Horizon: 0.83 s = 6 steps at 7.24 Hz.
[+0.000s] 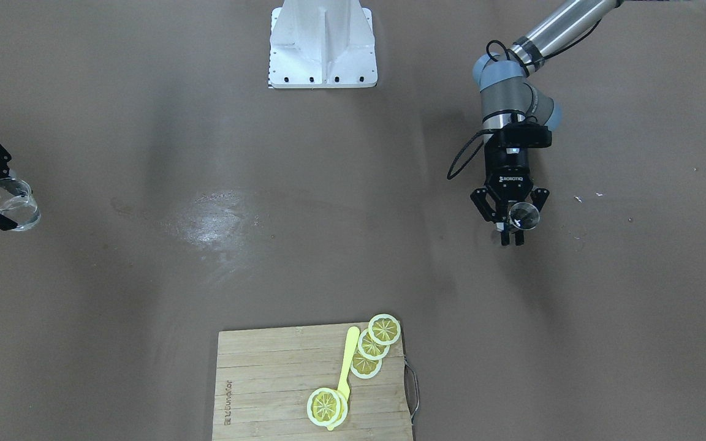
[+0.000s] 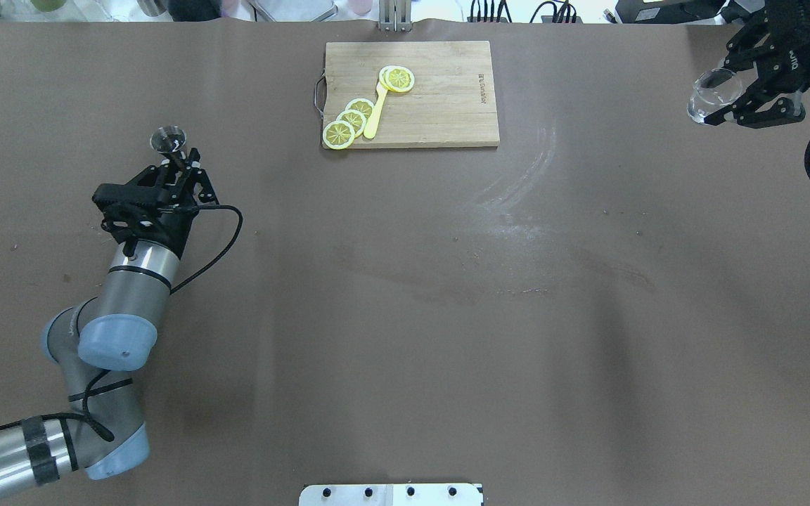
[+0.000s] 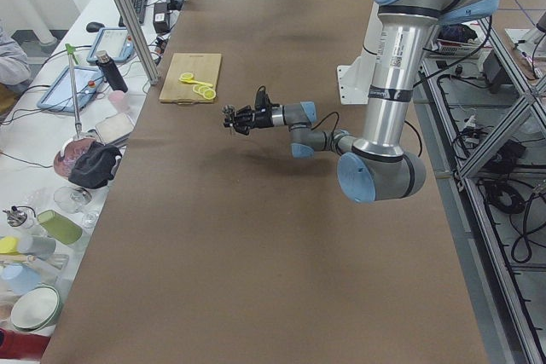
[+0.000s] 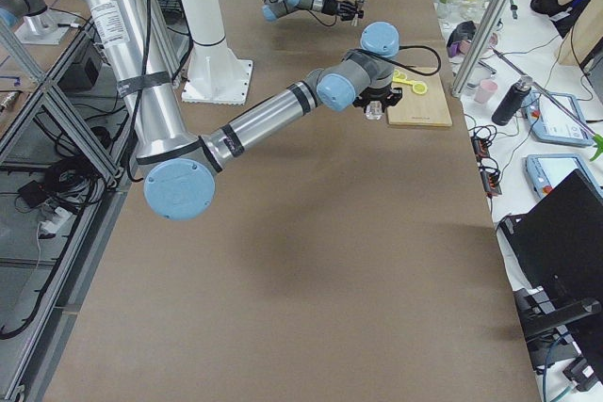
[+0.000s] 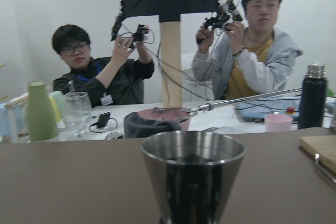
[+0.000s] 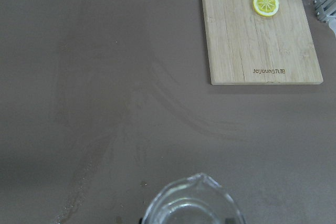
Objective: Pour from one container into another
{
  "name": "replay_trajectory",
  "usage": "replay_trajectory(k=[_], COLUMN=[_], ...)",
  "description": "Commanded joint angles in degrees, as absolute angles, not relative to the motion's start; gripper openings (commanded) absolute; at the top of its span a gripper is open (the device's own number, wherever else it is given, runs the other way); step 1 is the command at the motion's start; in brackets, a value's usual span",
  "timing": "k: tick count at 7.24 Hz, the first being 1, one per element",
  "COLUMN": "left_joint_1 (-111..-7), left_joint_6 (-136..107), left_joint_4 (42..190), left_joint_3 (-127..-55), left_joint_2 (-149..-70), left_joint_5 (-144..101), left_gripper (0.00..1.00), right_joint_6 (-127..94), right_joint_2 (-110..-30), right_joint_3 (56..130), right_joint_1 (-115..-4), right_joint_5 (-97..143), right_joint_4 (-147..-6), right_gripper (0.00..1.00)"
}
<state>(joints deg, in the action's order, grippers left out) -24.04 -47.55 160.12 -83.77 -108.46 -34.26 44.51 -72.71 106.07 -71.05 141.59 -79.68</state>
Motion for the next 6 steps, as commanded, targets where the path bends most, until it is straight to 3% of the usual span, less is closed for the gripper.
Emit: replay_trajectory(k=[1, 6], left_joint_1=[-23.99, -23.91], left_joint_6=[-32.16, -17.09], left_joint_4=[160.75, 160.49], left_joint_3=[-83.59, -82.27], left_joint_2=[-117.47, -125.33], left_joint_5=[-40.9, -50.97], left_gripper=[0.0, 0.0], right_joint_6=[44.65, 52.28], right_joint_2=[-71.9, -69.89], right_joint_3=[108.18, 116.01], right_joint_1=[-71.54, -71.46], right_joint_5=[141.86, 139.75], right_joint_4=[-83.47, -99.98], right_gripper=[0.0, 0.0])
